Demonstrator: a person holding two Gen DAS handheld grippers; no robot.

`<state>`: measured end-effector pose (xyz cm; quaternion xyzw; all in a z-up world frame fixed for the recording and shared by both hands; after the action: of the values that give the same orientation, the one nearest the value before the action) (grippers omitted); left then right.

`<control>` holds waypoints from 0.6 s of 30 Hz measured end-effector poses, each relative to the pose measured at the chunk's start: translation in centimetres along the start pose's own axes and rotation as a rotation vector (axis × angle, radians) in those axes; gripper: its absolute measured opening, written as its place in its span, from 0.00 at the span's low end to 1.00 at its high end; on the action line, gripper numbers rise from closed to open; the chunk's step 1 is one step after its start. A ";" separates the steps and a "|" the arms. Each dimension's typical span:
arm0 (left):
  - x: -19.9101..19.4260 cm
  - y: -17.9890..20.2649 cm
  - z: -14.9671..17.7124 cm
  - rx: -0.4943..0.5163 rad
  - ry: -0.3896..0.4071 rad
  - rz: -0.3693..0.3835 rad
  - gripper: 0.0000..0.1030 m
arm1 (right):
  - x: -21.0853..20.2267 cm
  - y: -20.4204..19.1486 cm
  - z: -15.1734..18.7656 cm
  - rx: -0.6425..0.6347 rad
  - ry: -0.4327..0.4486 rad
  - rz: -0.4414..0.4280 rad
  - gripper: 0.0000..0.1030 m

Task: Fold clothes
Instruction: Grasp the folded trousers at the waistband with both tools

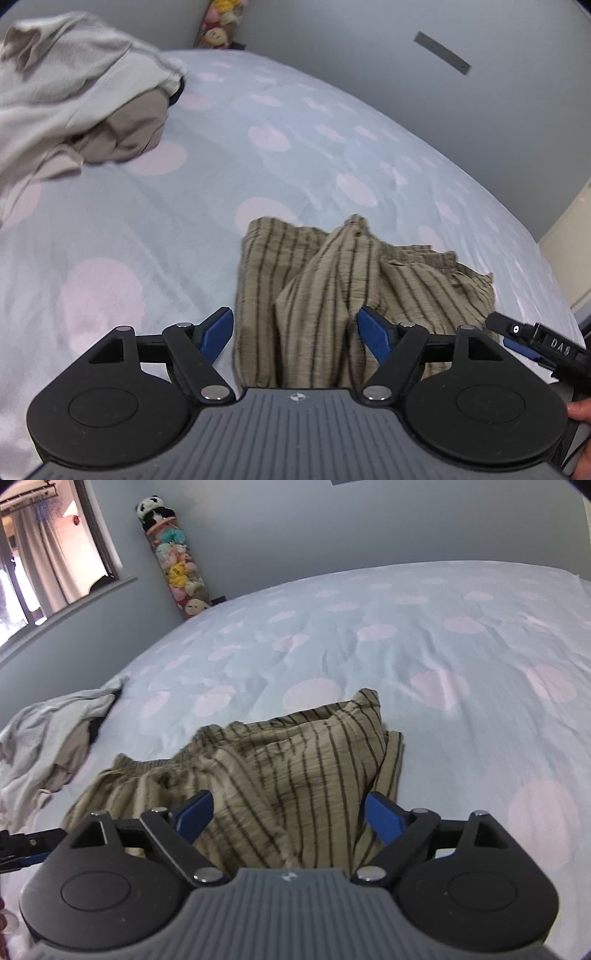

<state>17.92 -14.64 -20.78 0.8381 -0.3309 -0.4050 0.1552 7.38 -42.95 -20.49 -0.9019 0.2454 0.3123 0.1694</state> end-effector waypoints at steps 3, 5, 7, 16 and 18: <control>0.3 -0.9 0.6 -0.026 -0.008 0.009 0.71 | 1.1 0.2 0.9 -0.003 -0.025 0.005 0.91; 0.3 -1.0 0.9 -0.021 -0.003 0.013 0.72 | 1.7 0.3 1.6 0.003 -0.038 0.001 0.91; 0.4 -1.2 1.2 -0.016 0.002 0.017 0.72 | 2.0 0.3 2.1 0.017 -0.037 -0.012 0.94; 2.1 -1.0 0.1 -0.042 0.017 0.062 0.73 | 2.5 -0.9 1.9 0.008 0.008 -0.074 0.96; 2.6 -0.9 -0.2 -0.041 0.021 0.070 0.73 | 2.8 -0.9 1.7 0.005 0.021 -0.074 0.95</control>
<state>19.60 -15.74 -22.64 0.8269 -0.3501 -0.3970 0.1899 8.96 -42.30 -23.44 -0.9131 0.2145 0.2960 0.1805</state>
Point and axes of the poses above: each gripper's, at about its wrist camera, not at the fingertips, and x roughly the way its jaws point, y to its right, z to its underside, the point moved 8 cm from there along x, roughly the way its jaws point, and after that the axes turned 12 degrees about z, right-handed, at the moved point
